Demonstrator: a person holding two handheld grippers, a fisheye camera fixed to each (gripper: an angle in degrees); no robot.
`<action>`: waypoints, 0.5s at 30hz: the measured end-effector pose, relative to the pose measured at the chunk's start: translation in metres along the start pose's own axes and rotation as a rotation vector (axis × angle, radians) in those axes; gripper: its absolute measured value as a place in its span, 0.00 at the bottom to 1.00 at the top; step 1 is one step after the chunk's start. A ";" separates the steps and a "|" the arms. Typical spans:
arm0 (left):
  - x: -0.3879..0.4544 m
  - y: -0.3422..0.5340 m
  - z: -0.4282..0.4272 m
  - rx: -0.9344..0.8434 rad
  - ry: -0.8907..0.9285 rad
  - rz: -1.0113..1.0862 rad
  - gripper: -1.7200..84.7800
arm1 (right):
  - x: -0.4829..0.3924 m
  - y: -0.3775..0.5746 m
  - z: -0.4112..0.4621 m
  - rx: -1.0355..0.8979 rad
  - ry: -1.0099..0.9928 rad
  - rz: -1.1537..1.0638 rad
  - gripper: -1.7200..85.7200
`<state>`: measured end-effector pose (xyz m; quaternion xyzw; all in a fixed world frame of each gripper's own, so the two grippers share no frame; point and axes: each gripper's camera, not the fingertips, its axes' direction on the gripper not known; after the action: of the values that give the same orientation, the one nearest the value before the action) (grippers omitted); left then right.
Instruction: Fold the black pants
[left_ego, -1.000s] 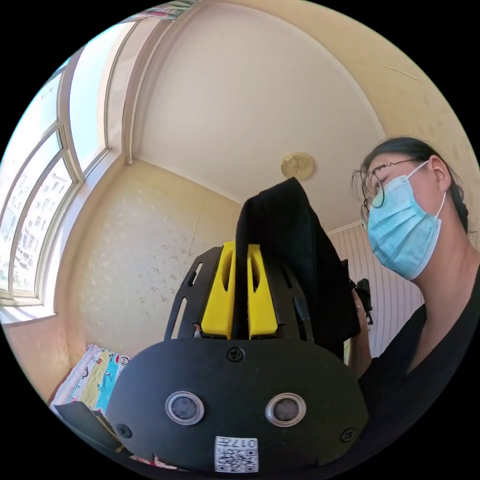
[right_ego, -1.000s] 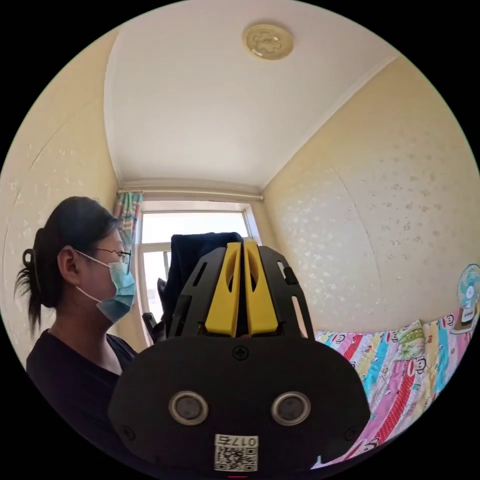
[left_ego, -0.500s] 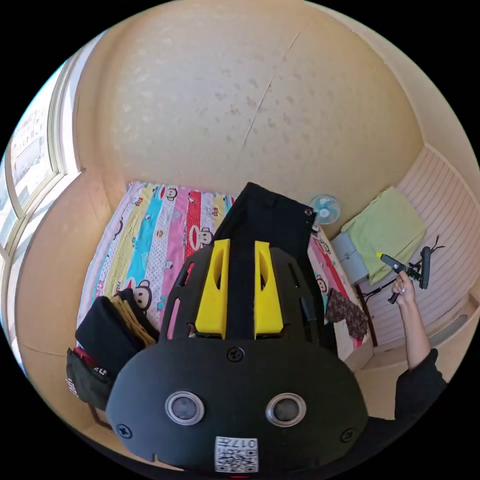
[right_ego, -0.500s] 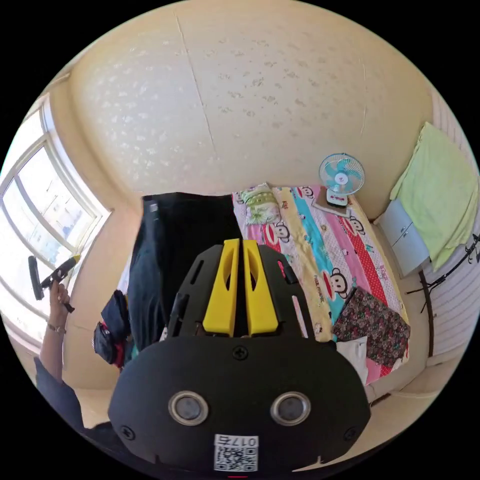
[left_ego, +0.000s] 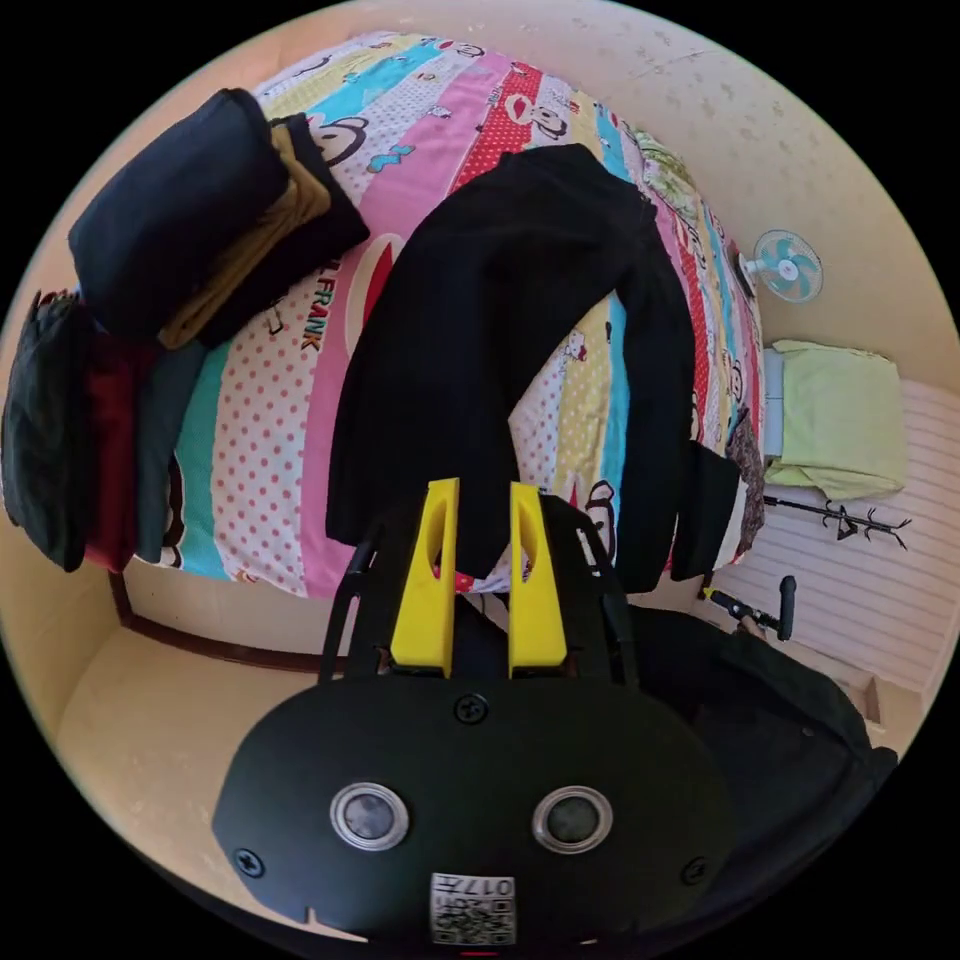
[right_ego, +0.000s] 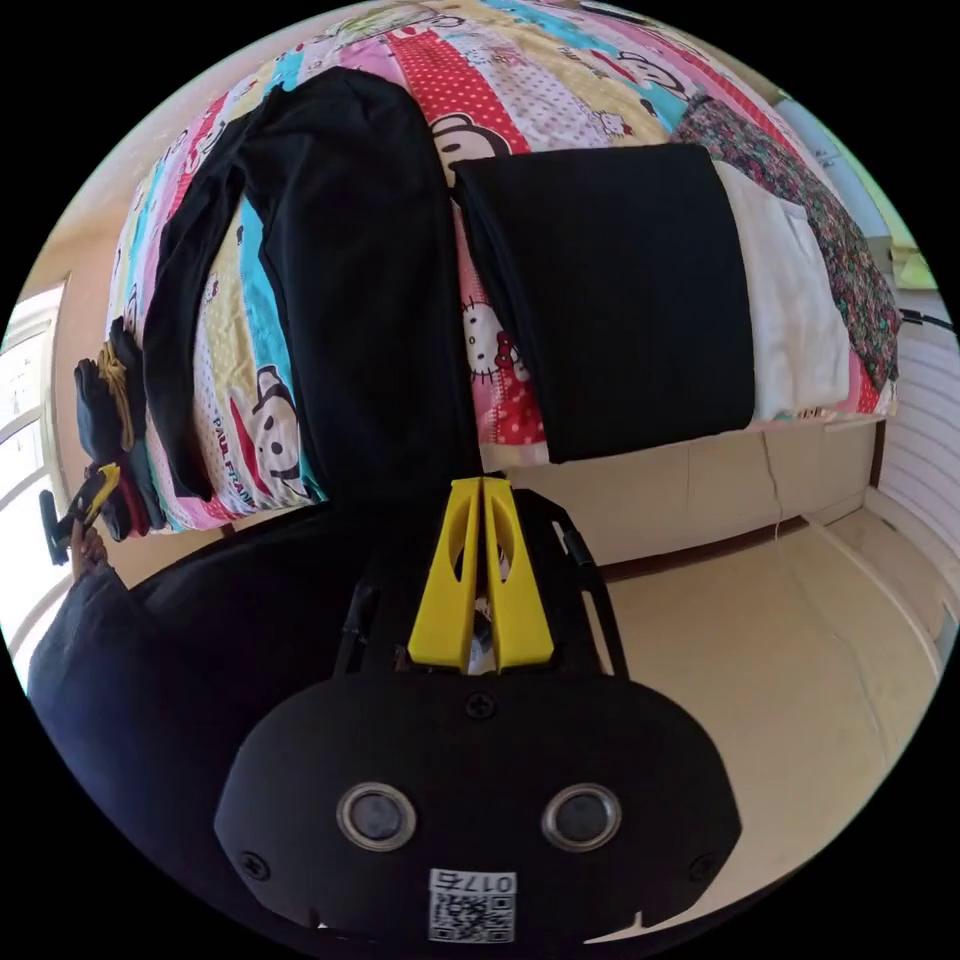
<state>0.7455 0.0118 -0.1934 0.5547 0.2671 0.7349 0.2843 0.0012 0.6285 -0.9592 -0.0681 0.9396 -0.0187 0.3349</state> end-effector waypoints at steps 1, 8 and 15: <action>-0.014 -0.002 -0.002 -0.001 0.002 -0.033 0.12 | -0.002 -0.002 -0.004 -0.005 -0.015 0.020 0.02; -0.139 -0.035 -0.027 -0.083 -0.034 -0.190 0.13 | -0.040 -0.034 -0.050 -0.005 -0.094 -0.009 0.03; -0.201 -0.087 -0.014 -0.184 0.018 -0.105 0.15 | -0.170 -0.086 -0.105 -0.042 0.070 -0.176 0.04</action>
<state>0.7872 -0.0727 -0.3922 0.5050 0.2297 0.7453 0.3698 0.0746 0.5657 -0.7643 -0.1567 0.9413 -0.0308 0.2975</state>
